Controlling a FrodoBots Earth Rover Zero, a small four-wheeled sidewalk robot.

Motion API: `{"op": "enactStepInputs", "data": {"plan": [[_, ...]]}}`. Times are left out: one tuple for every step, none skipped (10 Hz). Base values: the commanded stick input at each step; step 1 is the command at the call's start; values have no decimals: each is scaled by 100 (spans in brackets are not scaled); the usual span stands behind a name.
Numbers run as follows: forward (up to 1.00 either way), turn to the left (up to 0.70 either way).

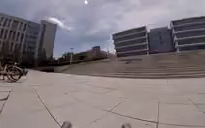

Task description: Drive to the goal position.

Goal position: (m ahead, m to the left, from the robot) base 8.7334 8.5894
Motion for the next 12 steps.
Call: {"op": "enactStepInputs", "data": {"plan": [[70, 0], [70, 0], [70, 0], [70, 0], [70, 0], [70, 0], [70, 0], [70, 0], [70, 0], [70, 0], [70, 0], [70, 0]]}}
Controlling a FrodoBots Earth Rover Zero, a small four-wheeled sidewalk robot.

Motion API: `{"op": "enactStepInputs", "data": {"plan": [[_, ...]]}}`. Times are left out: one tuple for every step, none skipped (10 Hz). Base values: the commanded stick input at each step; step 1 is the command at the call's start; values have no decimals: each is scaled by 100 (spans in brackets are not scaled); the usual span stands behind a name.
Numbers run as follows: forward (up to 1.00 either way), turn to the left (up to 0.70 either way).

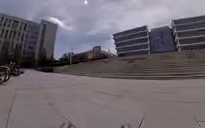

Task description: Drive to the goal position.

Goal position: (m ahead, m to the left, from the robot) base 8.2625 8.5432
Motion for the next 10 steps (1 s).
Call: {"op": "enactStepInputs", "data": {"plan": [[70, 33], [70, 35], [70, 35], [70, 35], [70, 35], [70, 34], [70, 24], [70, 3], [70, 2], [70, 2]]}}
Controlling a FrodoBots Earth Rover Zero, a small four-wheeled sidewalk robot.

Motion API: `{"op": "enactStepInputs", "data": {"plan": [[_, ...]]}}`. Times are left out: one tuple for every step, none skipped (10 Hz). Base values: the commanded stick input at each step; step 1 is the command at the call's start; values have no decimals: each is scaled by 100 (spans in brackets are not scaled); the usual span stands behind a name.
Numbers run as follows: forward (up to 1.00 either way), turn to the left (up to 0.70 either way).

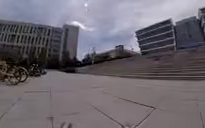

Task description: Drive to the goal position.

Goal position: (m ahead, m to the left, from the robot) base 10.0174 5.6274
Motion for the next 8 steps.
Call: {"op": "enactStepInputs", "data": {"plan": [[70, 2], [70, 2], [70, 2], [70, 2], [70, 2], [70, 2], [70, 2], [70, 8]]}}
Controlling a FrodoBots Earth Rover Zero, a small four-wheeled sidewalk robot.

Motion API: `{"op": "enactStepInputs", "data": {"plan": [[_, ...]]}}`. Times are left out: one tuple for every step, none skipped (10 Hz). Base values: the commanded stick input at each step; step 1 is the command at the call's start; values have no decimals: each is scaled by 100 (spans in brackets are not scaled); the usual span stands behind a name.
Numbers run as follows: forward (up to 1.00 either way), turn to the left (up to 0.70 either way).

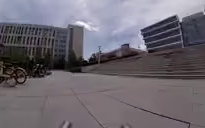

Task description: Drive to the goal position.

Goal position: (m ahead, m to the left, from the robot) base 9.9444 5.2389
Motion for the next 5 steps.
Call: {"op": "enactStepInputs", "data": {"plan": [[70, 17], [70, 4], [70, 1], [70, 0], [70, 3]]}}
